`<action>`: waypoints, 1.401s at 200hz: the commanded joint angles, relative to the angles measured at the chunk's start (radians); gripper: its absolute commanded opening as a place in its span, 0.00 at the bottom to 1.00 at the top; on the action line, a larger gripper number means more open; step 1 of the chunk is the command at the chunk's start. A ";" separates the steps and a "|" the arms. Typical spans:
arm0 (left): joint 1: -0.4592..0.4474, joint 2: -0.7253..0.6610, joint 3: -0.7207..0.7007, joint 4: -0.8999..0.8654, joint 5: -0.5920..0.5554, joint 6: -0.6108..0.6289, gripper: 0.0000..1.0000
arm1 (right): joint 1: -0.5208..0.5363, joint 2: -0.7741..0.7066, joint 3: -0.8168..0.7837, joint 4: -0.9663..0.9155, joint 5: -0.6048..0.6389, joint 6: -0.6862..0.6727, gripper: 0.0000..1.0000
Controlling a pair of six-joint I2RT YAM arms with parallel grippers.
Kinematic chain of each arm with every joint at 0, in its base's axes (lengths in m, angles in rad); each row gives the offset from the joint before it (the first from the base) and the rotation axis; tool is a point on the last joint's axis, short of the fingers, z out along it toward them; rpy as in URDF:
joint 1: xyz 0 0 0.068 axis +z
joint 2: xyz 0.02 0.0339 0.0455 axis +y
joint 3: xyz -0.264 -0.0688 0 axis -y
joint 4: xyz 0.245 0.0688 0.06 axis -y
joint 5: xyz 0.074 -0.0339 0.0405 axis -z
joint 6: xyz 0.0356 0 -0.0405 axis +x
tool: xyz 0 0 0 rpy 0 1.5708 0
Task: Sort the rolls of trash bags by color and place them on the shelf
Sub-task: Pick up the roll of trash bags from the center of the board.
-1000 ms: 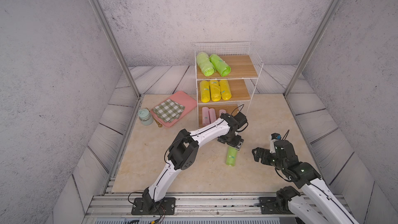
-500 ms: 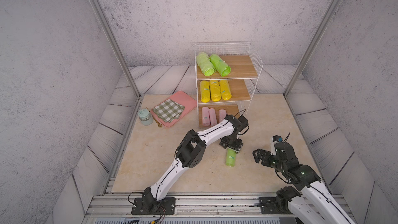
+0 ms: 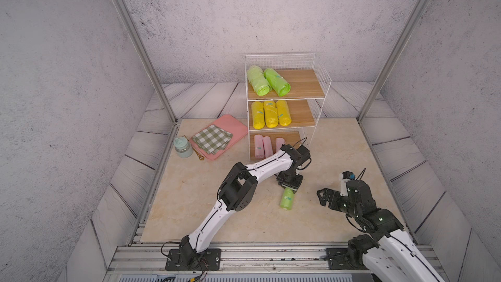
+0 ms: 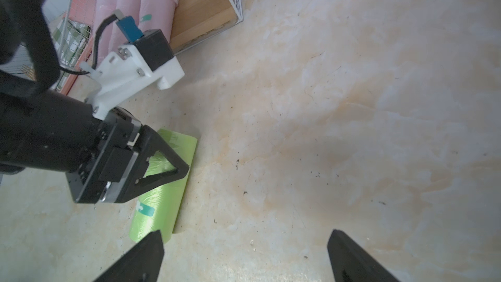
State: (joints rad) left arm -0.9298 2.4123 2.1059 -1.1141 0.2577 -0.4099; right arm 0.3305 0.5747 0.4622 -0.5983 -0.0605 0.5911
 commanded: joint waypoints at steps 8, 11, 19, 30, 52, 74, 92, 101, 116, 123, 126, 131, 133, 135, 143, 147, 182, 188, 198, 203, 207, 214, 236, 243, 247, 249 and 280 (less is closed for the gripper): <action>0.019 -0.050 -0.053 0.026 0.017 -0.007 0.16 | -0.006 0.009 -0.008 0.032 -0.037 -0.007 0.99; 0.020 -0.054 -0.059 0.028 0.018 -0.006 0.14 | -0.005 0.011 -0.008 0.033 -0.040 -0.005 0.99; 0.022 -0.064 -0.071 0.037 0.022 -0.003 0.08 | -0.007 0.014 -0.007 0.040 -0.050 -0.010 0.99; 0.025 -0.082 -0.092 0.051 0.028 0.000 0.00 | -0.007 0.017 -0.007 0.050 -0.068 -0.018 0.99; 0.033 -0.139 -0.142 0.093 0.060 0.015 0.00 | -0.009 0.024 0.004 0.061 -0.104 -0.043 0.99; 0.043 -0.222 -0.200 0.160 0.107 0.039 0.00 | -0.013 0.034 0.014 0.083 -0.157 -0.058 0.99; 0.055 -0.289 -0.229 0.190 0.138 0.072 0.00 | -0.018 0.039 0.024 0.109 -0.208 -0.074 0.99; 0.064 -0.323 -0.245 0.205 0.157 0.085 0.00 | -0.020 0.042 0.027 0.124 -0.242 -0.082 0.99; 0.083 -0.385 -0.283 0.247 0.199 0.097 0.00 | -0.026 0.048 0.034 0.141 -0.296 -0.094 0.99; 0.094 -0.416 -0.305 0.272 0.217 0.101 0.00 | -0.029 0.051 0.037 0.151 -0.322 -0.100 0.99; 0.098 -0.428 -0.314 0.284 0.226 0.103 0.00 | -0.029 0.053 0.039 0.156 -0.333 -0.101 0.99; 0.109 -0.449 -0.331 0.302 0.244 0.107 0.00 | -0.030 0.054 0.042 0.163 -0.350 -0.105 0.99; 0.112 -0.457 -0.338 0.309 0.250 0.108 0.00 | -0.031 0.054 0.043 0.167 -0.357 -0.105 0.99; 0.115 -0.467 -0.343 0.318 0.255 0.110 0.00 | -0.031 0.054 0.043 0.170 -0.364 -0.106 0.99; 0.129 -0.501 -0.373 0.348 0.274 0.115 0.00 | -0.034 0.056 0.047 0.184 -0.392 -0.106 0.99; 0.135 -0.516 -0.386 0.361 0.284 0.120 0.00 | -0.033 0.056 0.048 0.194 -0.407 -0.106 0.99; 0.165 -0.645 -0.477 0.442 0.327 0.200 0.00 | -0.038 0.063 0.052 0.317 -0.557 -0.098 1.00; 0.168 -0.663 -0.493 0.458 0.337 0.211 0.00 | -0.038 0.066 0.052 0.343 -0.586 -0.094 1.00; 0.175 -0.692 -0.516 0.487 0.354 0.220 0.00 | -0.038 0.070 0.053 0.384 -0.623 -0.090 1.00; 0.180 -0.705 -0.528 0.500 0.361 0.221 0.00 | -0.038 0.073 0.054 0.401 -0.642 -0.088 1.00; 0.183 -0.714 -0.538 0.510 0.367 0.221 0.00 | -0.038 0.075 0.054 0.415 -0.653 -0.088 1.00; 0.192 -0.729 -0.553 0.533 0.385 0.220 0.00 | -0.038 0.076 0.055 0.437 -0.670 -0.087 0.99; 0.215 -0.776 -0.599 0.597 0.436 0.215 0.00 | -0.038 0.079 0.056 0.498 -0.713 -0.088 0.98; 0.221 -0.794 -0.615 0.617 0.449 0.220 0.00 | -0.038 0.080 0.058 0.515 -0.719 -0.087 0.98; 0.222 -0.804 -0.625 0.632 0.456 0.222 0.00 | -0.038 0.081 0.057 0.527 -0.722 -0.084 0.98; 0.223 -0.810 -0.631 0.640 0.459 0.222 0.00 | -0.038 0.082 0.057 0.534 -0.723 -0.083 0.98; 0.238 -0.905 -0.716 0.774 0.479 0.228 0.00 | -0.036 0.102 0.041 0.670 -0.762 -0.051 0.95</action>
State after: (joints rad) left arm -0.7033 1.5898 1.4284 -0.4946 0.6735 -0.2020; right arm 0.2970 0.6632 0.4877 -0.0818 -0.7574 0.5133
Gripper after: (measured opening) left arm 0.394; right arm 0.956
